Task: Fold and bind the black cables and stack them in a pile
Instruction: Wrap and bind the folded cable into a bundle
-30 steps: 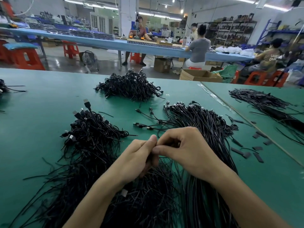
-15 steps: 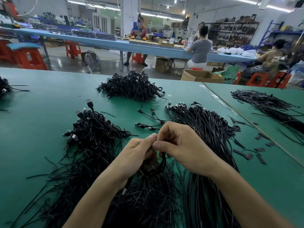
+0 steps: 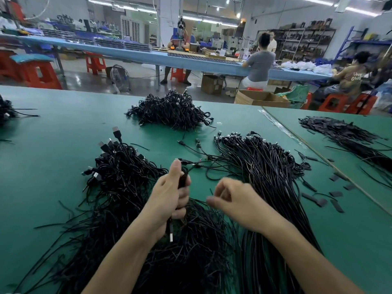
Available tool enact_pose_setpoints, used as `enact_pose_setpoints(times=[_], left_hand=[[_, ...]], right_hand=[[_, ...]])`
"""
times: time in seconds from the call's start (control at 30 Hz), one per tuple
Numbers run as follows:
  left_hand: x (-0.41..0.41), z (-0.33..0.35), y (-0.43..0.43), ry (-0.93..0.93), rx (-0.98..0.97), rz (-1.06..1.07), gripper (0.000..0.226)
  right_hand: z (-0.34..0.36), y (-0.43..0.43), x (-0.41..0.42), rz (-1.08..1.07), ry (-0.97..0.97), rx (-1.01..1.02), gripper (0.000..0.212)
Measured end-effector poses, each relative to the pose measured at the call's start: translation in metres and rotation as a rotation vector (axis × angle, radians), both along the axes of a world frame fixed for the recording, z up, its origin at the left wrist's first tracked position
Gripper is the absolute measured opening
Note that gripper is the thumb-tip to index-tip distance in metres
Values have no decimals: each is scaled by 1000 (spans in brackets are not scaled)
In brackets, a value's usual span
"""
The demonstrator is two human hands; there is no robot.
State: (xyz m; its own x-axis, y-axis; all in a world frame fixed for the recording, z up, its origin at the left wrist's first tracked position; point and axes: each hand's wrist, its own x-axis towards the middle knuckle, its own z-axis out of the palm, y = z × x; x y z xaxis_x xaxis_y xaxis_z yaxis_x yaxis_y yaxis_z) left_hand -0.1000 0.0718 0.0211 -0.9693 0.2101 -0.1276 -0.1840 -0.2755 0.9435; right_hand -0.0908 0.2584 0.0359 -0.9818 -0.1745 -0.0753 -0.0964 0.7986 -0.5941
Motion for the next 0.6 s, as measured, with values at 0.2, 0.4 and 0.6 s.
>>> enact_pose_setpoints(times=[0.2, 0.4, 0.6], left_hand=[[1, 3, 3, 114, 88, 163, 49], [3, 5, 2, 86, 166, 165, 54], [3, 5, 1, 20, 127, 85, 73]], right_hand=[[-29, -6, 17, 31, -249, 316, 20], [-27, -6, 21, -17, -230, 311, 17], [15, 6, 20, 56, -242, 252, 18]])
